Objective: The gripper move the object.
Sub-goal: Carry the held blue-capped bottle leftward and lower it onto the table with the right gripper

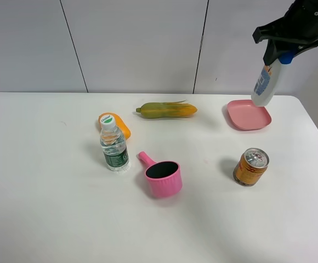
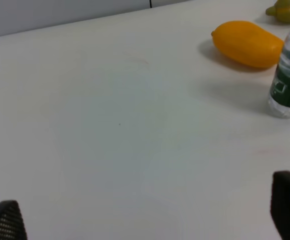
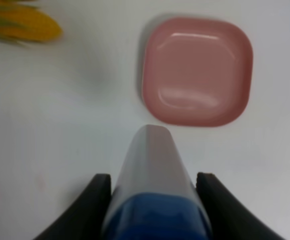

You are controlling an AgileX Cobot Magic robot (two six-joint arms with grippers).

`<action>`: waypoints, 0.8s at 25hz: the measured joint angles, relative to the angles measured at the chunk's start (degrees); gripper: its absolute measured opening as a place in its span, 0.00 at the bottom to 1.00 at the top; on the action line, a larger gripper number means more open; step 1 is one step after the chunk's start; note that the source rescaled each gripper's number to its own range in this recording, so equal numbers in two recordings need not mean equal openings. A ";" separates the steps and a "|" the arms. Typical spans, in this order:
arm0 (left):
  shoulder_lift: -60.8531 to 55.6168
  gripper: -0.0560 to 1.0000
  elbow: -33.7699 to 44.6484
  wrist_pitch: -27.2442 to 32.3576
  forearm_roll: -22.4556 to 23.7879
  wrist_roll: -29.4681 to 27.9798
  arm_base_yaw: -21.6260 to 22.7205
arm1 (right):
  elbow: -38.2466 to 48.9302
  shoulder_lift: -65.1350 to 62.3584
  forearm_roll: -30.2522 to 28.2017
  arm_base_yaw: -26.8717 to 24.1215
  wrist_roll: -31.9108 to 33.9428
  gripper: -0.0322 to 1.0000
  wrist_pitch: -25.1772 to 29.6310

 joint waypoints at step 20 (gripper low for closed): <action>0.00 1.00 0.00 0.00 0.00 0.00 0.00 | 14.03 -6.23 -3.90 -10.55 0.45 0.03 -0.20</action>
